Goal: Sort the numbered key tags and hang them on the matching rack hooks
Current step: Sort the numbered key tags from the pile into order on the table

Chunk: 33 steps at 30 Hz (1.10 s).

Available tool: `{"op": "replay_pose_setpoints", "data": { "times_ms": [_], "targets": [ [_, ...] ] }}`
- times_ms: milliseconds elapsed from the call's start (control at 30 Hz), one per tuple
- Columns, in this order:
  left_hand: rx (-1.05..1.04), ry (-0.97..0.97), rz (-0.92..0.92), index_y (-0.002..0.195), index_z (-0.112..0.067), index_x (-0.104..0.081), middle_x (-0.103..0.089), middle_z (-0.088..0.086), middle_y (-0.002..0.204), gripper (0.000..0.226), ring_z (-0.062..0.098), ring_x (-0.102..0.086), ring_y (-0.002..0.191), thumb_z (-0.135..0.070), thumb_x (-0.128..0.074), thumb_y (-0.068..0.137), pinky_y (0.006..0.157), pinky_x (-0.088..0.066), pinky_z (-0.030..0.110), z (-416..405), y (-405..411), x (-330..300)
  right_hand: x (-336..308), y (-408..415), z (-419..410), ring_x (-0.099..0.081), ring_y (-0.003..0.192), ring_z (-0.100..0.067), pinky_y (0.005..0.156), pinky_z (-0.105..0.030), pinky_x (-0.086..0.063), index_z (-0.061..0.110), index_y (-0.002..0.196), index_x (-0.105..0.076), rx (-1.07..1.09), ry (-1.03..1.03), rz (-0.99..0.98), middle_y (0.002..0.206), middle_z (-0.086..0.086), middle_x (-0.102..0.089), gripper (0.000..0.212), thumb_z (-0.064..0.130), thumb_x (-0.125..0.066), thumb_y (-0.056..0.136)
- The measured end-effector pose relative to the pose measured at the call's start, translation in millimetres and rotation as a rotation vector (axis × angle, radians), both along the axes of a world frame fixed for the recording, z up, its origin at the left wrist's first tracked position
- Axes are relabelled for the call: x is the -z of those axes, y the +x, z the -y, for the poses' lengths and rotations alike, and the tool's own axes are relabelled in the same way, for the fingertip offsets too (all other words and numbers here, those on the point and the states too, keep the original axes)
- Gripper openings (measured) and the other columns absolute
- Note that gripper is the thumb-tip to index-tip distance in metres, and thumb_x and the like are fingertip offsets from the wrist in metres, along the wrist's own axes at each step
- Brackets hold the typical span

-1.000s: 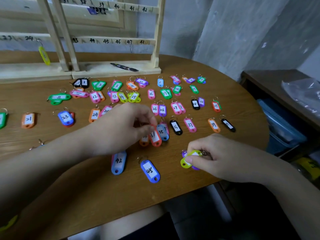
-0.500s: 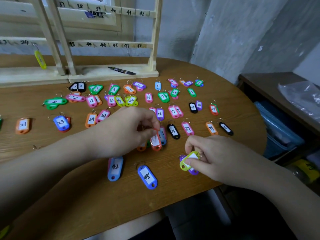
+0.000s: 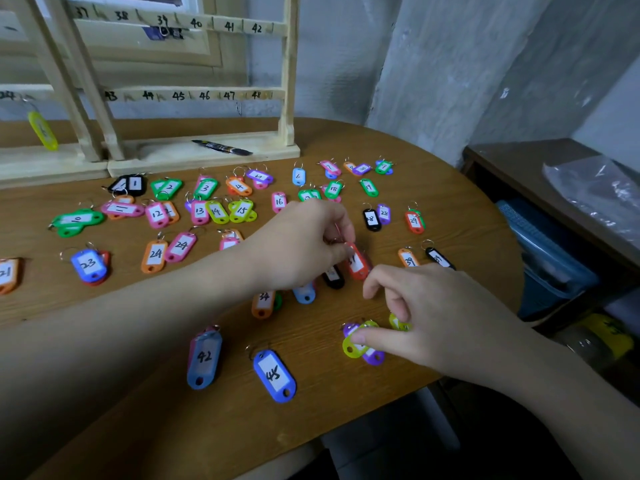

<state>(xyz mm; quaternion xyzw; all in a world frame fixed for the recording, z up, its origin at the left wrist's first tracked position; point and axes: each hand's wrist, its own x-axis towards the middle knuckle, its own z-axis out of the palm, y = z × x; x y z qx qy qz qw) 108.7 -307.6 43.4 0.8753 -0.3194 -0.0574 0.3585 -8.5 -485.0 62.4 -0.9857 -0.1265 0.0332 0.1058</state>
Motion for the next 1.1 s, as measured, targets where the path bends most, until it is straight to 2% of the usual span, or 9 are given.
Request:
{"op": "replay_pose_setpoints", "data": {
  "times_ms": [167, 333, 467, 567, 667, 767, 833, 967, 1100],
  "targets": [
    [0.005, 0.019, -0.029, 0.092, -0.023, -0.07, -0.069, -0.008, 0.087, 0.003, 0.004, -0.064, 0.084, -0.02, -0.07, 0.093, 0.079, -0.052, 0.025, 13.7, 17.4, 2.6, 6.9, 0.2, 15.2, -0.057, 0.074, -0.005, 0.057, -0.019, -0.039, 0.036, 0.091, -0.059, 0.062, 0.111, 0.049, 0.062, 0.009, -0.052, 0.039, 0.072, -0.056, 0.077],
    [0.102, 0.132, 0.063, 0.097, -0.025, -0.071, -0.065, -0.012, 0.087, 0.006, 0.002, -0.058, 0.083, -0.021, -0.069, 0.093, 0.068, -0.043, 0.01, 25.2, 22.3, 6.0, 7.1, 4.6, 27.0, -0.058, 0.066, -0.005, 0.057, -0.018, -0.04, 0.034, 0.088, -0.06, 0.126, 0.17, 0.007, 0.06, 0.007, -0.057, 0.027, 0.06, -0.065, 0.083],
    [0.16, 0.204, 0.18, 0.106, -0.027, -0.068, -0.066, -0.008, 0.093, 0.012, 0.008, -0.056, 0.086, -0.026, -0.067, 0.094, 0.076, -0.045, 0.024, 32.5, 23.9, 7.3, 8.3, 10.4, 30.8, -0.056, 0.059, -0.007, 0.061, -0.028, -0.049, 0.034, 0.083, -0.059, 0.177, 0.22, 0.012, 0.059, 0.013, -0.056, 0.022, 0.055, -0.068, 0.083],
    [0.139, 0.227, 0.216, 0.122, -0.03, -0.061, -0.066, -0.006, 0.096, 0.027, 0.012, -0.058, 0.089, -0.028, -0.064, 0.095, 0.078, -0.048, 0.03, 32.1, 24.5, 3.2, 8.4, 16.2, 28.7, -0.055, 0.056, -0.009, 0.059, -0.03, -0.045, 0.032, 0.082, -0.061, 0.18, 0.312, 0.053, 0.059, 0.005, -0.057, 0.019, 0.049, -0.07, 0.084],
    [0.097, 0.2, 0.25, 0.124, -0.031, -0.061, -0.068, -0.011, 0.094, 0.029, 0.009, -0.056, 0.082, -0.023, -0.062, 0.096, 0.075, -0.047, 0.028, 18.8, 28.3, -5.4, 5.0, 23.1, 19.7, -0.052, 0.055, -0.006, 0.058, -0.029, -0.041, 0.029, 0.081, -0.063, 0.164, 0.382, 0.052, 0.057, 0.0, -0.056, 0.017, 0.043, -0.071, 0.087],
    [0.031, 0.226, 0.28, 0.121, -0.033, -0.062, -0.07, -0.012, 0.094, 0.027, 0.003, -0.051, 0.072, -0.022, -0.061, 0.097, 0.067, -0.04, 0.021, -18.4, 32.6, -15.7, -2.3, 34.8, 0.0, -0.05, 0.052, -0.007, 0.056, -0.031, -0.042, 0.026, 0.081, -0.064, 0.121, 0.408, 0.064, 0.056, 0.0, -0.055, 0.017, 0.038, -0.071, 0.09],
    [-0.03, 0.256, 0.292, 0.118, -0.033, -0.062, -0.067, -0.016, 0.091, 0.024, -0.001, -0.05, 0.071, -0.022, -0.062, 0.096, 0.069, -0.038, 0.026, -56.3, 33.4, -21.9, -8.3, 45.5, -20.3, -0.05, 0.053, -0.006, 0.058, -0.03, -0.041, 0.026, 0.081, -0.063, 0.073, 0.414, 0.06, 0.058, -0.002, -0.056, 0.017, 0.037, -0.07, 0.091],
    [-0.194, 0.248, 0.287, 0.112, -0.03, -0.064, -0.063, -0.016, 0.078, 0.021, 0.002, -0.054, 0.069, -0.019, -0.066, 0.094, 0.066, -0.04, 0.029, -146.1, 23.5, -30.2, -18.1, 70.4, -74.0, -0.046, 0.049, -0.007, 0.053, -0.017, -0.035, 0.022, 0.084, -0.066, -0.042, 0.505, 0.028, 0.06, -0.006, -0.057, 0.013, 0.03, -0.071, 0.093],
    [-0.377, 0.23, 0.28, 0.106, -0.035, -0.064, -0.061, -0.016, 0.076, 0.021, -0.001, -0.056, 0.067, -0.02, -0.068, 0.092, 0.061, -0.039, 0.012, -229.2, -5.9, -31.3, -17.8, 95.4, -135.9, -0.043, 0.046, -0.005, 0.049, -0.016, -0.033, 0.021, 0.085, -0.066, -0.148, 0.546, -0.003, 0.058, 0.001, -0.056, 0.011, 0.027, -0.07, 0.093]
  ]
}}
